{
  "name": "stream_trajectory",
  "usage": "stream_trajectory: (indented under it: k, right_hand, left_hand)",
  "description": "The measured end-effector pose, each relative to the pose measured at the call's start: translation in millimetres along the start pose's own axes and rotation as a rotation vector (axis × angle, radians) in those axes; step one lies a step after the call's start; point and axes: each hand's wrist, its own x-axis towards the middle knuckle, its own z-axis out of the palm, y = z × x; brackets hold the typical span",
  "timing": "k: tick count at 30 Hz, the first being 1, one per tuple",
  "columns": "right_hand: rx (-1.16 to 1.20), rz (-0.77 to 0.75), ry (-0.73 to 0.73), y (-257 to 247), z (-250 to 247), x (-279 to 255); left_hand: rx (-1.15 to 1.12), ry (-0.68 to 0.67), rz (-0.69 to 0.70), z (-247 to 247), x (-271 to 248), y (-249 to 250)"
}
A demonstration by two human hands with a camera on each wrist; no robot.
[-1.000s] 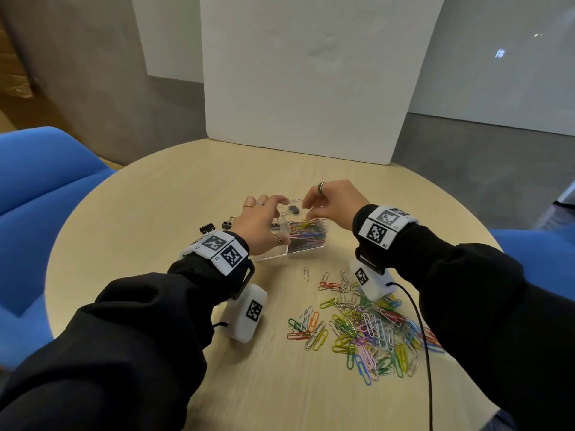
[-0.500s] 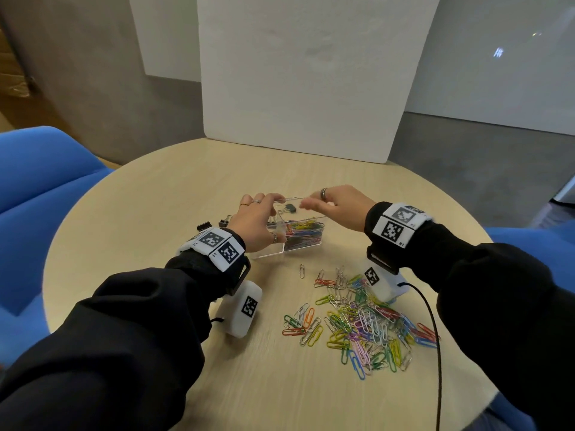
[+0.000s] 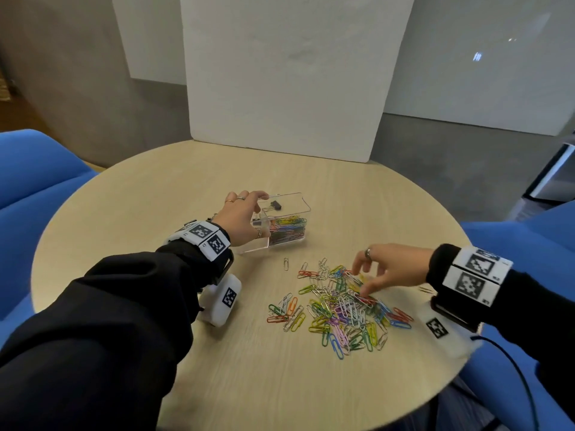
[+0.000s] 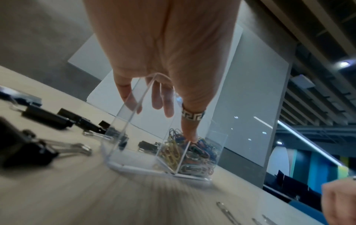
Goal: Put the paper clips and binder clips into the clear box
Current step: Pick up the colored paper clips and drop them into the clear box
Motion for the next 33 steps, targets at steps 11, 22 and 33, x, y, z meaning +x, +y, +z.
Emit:
stream_trajectory:
  k: [11,22,33]
  right_hand:
    - [0.076,0.425,0.116,83,24,-19]
    - [0.307,0.207,0.045,25,32,-10]
    - [0.405,0.076,0.074,7,13,-14]
  left_hand:
    - [0.292,0.149,0.216,-22,-36,48]
    - [0.265,-0.601,0.098,32,-75,72]
    - [0.075,-0.595,0.205,33,-78,104]
